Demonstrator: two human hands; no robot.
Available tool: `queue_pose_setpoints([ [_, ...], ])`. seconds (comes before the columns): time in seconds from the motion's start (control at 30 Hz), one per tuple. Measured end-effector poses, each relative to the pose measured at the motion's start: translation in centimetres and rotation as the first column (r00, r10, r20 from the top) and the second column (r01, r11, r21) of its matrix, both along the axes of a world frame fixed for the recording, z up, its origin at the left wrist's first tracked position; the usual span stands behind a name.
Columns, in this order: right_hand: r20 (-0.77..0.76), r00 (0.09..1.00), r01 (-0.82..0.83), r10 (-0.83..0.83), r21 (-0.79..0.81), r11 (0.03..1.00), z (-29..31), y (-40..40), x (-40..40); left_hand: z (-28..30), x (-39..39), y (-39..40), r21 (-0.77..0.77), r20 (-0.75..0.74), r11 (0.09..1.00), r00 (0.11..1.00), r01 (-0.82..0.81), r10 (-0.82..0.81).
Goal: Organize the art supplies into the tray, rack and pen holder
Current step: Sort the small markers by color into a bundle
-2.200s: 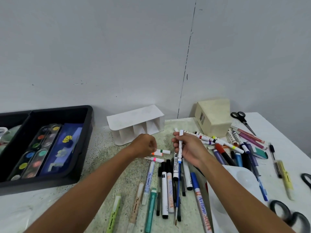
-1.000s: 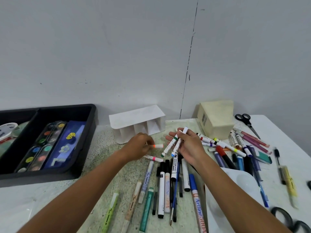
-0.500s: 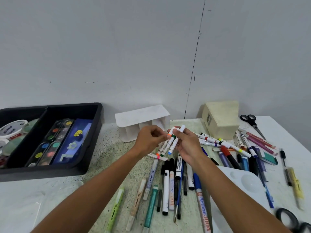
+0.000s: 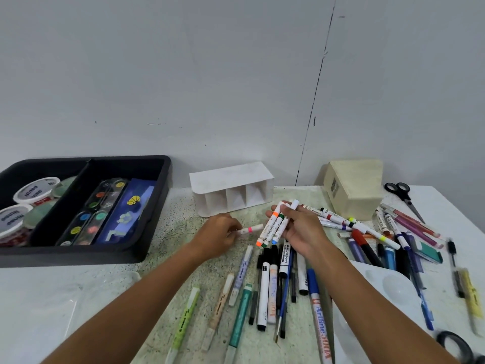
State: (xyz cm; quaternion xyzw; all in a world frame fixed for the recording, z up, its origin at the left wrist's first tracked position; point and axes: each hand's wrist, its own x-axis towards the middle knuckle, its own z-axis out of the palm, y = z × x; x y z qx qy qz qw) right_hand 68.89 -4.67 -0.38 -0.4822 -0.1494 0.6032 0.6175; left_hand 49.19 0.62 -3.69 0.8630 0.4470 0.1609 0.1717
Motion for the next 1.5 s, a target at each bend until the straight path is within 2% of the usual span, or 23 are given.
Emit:
queue_pose_setpoints([
  [0.1, 0.012, 0.999, -0.052, 0.052, -0.006, 0.999, 0.1, 0.0, -0.3, 0.7, -0.6, -1.3, -0.09, 0.166, 0.99, 0.979, -0.105, 0.119],
  [0.2, 0.039, 0.992, -0.118, 0.119, -0.011, 0.993, 0.2, -0.2, -1.3, 0.9, -1.9, -3.0, -0.143, 0.246, 0.977, 0.95, -0.16, 0.192],
  [0.37, 0.094, 0.958, -0.273, 0.272, -0.006, 0.962, 0.0, -0.6, -4.9, 1.5, -5.4, -6.8, -0.209, 0.299, 0.947, 0.906, -0.245, 0.3],
  [0.63, 0.132, 0.851, -0.511, 0.508, -0.013, 0.86, 0.5, -2.0, -13.0, 2.5, -13.3, -12.7, -0.342, 0.418, 0.871, 0.773, -0.353, 0.477],
  [0.87, 0.144, 0.785, -0.607, 0.603, -0.019, 0.795, 0.0, -3.5, -19.4, 2.3, -20.0, -15.2, -0.391, 0.405, 0.846, 0.757, -0.363, 0.513],
  [1.03, 0.135, 0.783, -0.609, 0.608, -0.037, 0.792, -0.5, -4.5, -23.2, 2.4, -24.3, -16.1, -0.434, 0.384, 0.826, 0.756, -0.359, 0.53],
  [1.33, 0.136, 0.777, -0.614, 0.615, -0.055, 0.788, -1.0, -5.7, -29.8, 2.8, -33.3, -16.4, -0.586, 0.28, 0.724, 0.748, -0.364, 0.602],
  [1.5, 0.113, 0.784, -0.608, 0.61, -0.059, 0.792, -1.1, -5.9, -32.7, 2.6, -36.4, -15.4, -0.587, 0.208, 0.714, 0.782, -0.381, 0.588],
])
